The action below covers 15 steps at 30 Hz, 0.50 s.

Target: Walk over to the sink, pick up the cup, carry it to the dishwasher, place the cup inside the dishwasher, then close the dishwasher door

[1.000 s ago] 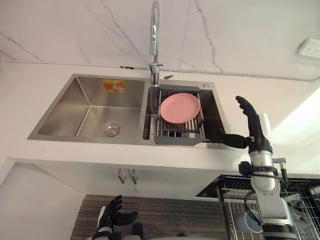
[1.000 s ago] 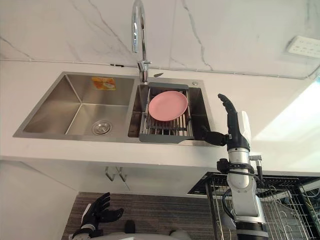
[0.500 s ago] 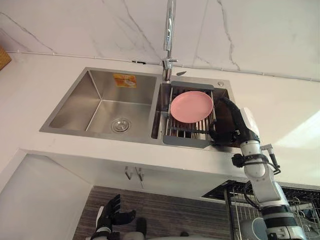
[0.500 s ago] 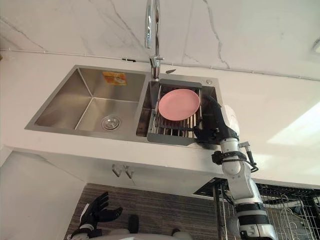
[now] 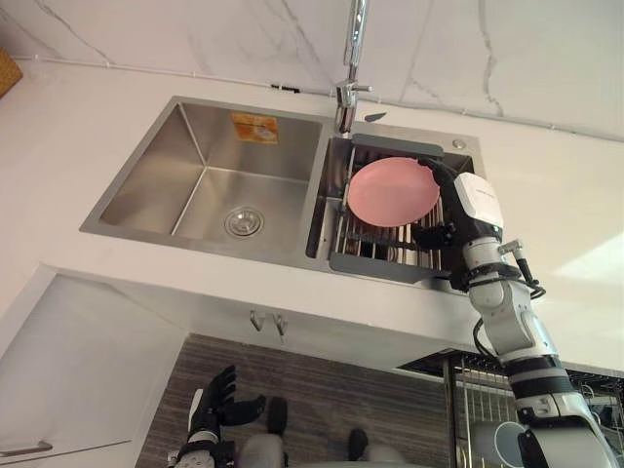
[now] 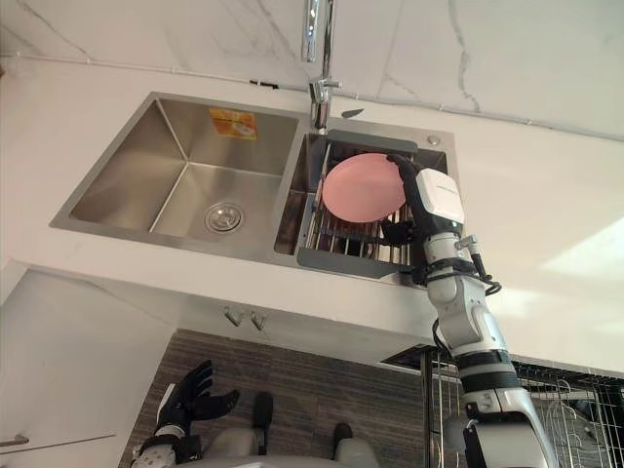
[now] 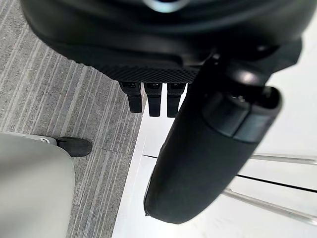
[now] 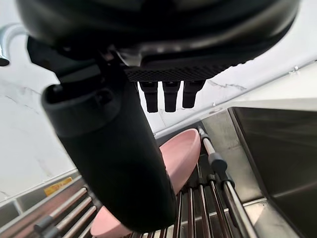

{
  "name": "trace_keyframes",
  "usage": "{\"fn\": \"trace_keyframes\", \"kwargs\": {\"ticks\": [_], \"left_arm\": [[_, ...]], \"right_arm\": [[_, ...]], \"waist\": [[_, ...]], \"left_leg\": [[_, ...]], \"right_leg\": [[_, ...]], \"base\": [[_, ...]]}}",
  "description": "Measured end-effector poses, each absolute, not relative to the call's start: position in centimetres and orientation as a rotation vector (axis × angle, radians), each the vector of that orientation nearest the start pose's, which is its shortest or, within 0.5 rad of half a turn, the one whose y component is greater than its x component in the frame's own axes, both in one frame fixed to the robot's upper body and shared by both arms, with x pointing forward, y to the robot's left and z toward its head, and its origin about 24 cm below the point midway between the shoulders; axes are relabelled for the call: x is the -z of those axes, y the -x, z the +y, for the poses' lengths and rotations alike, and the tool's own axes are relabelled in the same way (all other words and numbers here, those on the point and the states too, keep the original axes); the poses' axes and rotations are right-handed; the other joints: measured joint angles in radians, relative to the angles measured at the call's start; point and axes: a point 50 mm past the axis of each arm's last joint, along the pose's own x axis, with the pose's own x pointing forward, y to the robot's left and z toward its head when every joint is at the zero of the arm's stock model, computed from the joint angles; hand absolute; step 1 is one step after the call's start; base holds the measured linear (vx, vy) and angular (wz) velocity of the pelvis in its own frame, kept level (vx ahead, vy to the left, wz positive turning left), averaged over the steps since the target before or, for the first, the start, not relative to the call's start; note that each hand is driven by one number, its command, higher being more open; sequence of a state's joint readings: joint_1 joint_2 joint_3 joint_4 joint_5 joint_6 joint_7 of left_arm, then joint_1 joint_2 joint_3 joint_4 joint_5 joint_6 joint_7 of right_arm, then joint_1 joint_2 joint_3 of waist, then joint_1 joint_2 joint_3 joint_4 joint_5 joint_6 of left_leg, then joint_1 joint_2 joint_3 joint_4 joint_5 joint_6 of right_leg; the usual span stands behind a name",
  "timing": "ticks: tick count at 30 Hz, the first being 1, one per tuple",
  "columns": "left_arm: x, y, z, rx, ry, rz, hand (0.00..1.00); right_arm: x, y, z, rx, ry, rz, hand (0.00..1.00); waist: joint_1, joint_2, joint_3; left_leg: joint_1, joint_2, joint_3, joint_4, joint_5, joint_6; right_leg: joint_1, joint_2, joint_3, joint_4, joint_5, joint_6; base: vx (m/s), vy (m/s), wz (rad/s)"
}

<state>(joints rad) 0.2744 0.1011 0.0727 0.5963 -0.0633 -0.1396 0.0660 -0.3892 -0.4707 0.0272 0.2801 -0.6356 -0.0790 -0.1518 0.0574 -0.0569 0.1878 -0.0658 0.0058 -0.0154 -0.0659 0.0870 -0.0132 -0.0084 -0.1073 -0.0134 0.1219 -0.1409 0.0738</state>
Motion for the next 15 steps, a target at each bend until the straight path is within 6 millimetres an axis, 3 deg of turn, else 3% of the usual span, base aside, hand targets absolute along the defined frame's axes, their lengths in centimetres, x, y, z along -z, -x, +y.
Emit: {"fn": "trace_keyframes", "kwargs": {"ticks": [8,9,15], "left_arm": [[11.2,-12.8,21.1,-0.255,-0.029,0.677,0.9],[11.1,-12.9,21.1,-0.255,-0.029,0.676,0.9],[11.0,-13.1,21.1,-0.276,-0.018,0.666,0.9]], "right_arm": [[-13.0,-33.7,-22.1,0.131,1.149,-0.265,0.9],[-13.1,-33.7,-22.1,0.132,1.152,-0.265,0.3],[-13.5,-34.3,-22.0,0.141,1.193,-0.262,0.3]], "waist": [[0.005,0.002,0.048],[0.006,0.002,0.049],[0.014,0.004,0.062]], "left_leg": [[-0.035,0.0,-0.01,0.029,0.0,0.0],[-0.039,-0.001,-0.011,0.031,0.0,0.0],[-0.054,-0.001,-0.021,0.045,0.0,0.0]], "right_leg": [[-0.022,0.0,-0.015,0.018,0.0,0.0],[-0.025,0.0,-0.016,0.019,0.0,0.0],[-0.033,0.0,-0.026,0.027,-0.001,-0.001]], "base": [[-0.03,-0.006,0.05],[-0.03,-0.004,0.04],[-0.03,-0.007,0.05]]}}
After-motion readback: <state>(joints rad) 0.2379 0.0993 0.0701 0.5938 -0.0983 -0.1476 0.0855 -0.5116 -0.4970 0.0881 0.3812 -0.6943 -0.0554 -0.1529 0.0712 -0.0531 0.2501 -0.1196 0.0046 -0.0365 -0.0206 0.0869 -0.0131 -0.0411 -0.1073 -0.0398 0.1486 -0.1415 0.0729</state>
